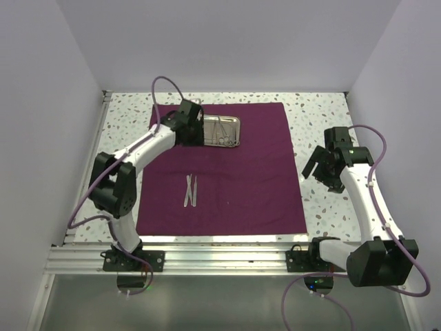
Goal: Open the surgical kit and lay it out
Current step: Place the medical item in the surgical kit, then pick up the medical item from the container.
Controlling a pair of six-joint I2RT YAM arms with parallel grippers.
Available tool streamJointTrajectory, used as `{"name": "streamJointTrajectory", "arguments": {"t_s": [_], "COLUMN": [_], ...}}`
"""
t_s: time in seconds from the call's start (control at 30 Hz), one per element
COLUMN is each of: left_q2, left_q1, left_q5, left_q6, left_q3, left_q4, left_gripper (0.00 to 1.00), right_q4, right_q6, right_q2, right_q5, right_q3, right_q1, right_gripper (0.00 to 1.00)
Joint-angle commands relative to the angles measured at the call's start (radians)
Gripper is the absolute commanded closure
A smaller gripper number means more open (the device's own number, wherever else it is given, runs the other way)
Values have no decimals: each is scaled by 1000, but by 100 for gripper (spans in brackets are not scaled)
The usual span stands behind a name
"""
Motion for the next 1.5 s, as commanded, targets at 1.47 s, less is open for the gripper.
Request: {"name": "streamJointTrajectory", "arguments": {"t_s": [1.47], "left_q2": [759], "left_q1": [41], "left_q5": [-88], "left_q6": [50], "left_q3": [904], "left_q4": [-33], "left_gripper": [69], "right_q4": [-53], "right_q6": [-22], "right_q2": [38], "right_q5": [73], "right_q3": [73], "right_q1": [2], "right_gripper": [15]}}
